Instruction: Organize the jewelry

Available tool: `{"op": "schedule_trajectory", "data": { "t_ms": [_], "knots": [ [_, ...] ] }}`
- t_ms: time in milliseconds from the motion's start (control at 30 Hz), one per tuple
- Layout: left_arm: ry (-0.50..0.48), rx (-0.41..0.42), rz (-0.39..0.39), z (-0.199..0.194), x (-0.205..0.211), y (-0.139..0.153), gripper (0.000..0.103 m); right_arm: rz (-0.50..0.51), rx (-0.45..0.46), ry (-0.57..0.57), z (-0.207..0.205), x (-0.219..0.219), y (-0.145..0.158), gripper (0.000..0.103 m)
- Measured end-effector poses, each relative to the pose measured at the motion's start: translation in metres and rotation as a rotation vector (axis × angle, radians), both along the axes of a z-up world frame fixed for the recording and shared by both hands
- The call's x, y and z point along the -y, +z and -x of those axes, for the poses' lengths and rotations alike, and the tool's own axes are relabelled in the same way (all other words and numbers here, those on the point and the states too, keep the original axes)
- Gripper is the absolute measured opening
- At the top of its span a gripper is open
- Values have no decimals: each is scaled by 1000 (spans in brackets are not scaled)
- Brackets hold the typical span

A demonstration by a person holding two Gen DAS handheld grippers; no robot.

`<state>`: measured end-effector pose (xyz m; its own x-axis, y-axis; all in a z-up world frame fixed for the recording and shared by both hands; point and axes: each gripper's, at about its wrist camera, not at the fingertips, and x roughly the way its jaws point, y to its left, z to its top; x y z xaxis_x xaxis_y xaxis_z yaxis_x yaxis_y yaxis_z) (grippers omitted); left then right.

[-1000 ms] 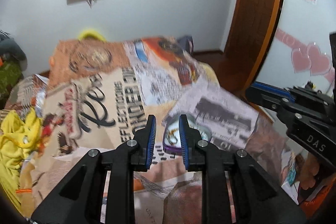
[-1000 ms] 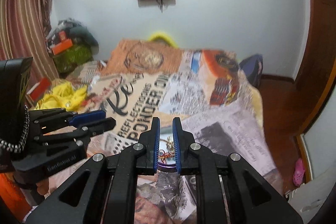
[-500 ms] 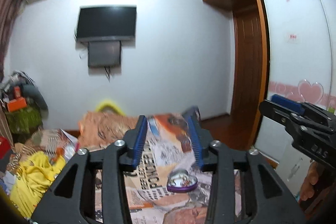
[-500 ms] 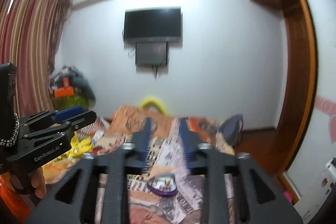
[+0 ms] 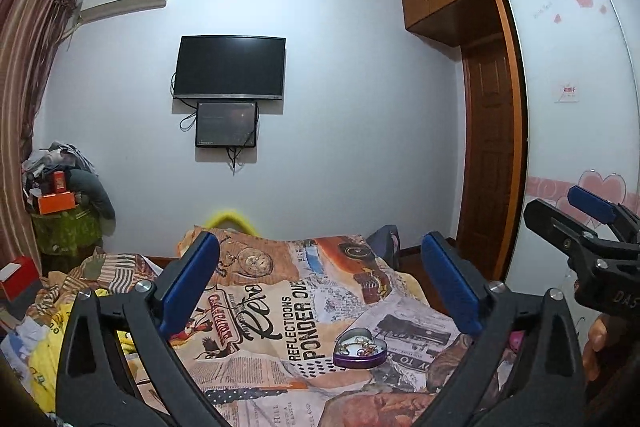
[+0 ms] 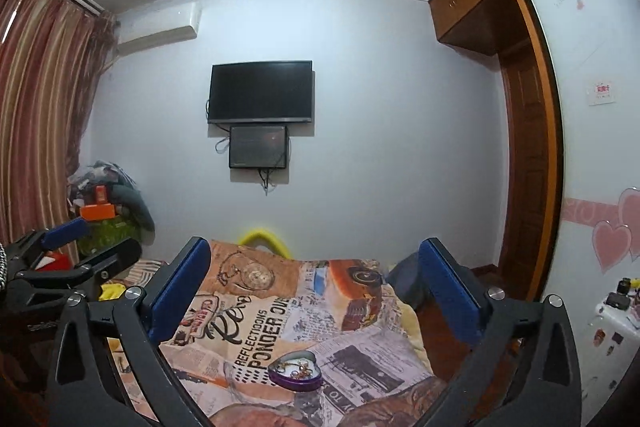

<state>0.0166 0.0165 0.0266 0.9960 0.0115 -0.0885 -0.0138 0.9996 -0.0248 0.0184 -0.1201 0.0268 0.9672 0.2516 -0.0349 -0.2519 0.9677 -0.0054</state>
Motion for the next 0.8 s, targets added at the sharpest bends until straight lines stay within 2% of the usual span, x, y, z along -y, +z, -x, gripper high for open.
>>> {"op": "schedule_trajectory", "data": {
  "t_ms": [800],
  "knots": [
    [-8,-24,-3,0,7,-5,102,-10,-42,8,7,15,-5,103]
  ]
}}
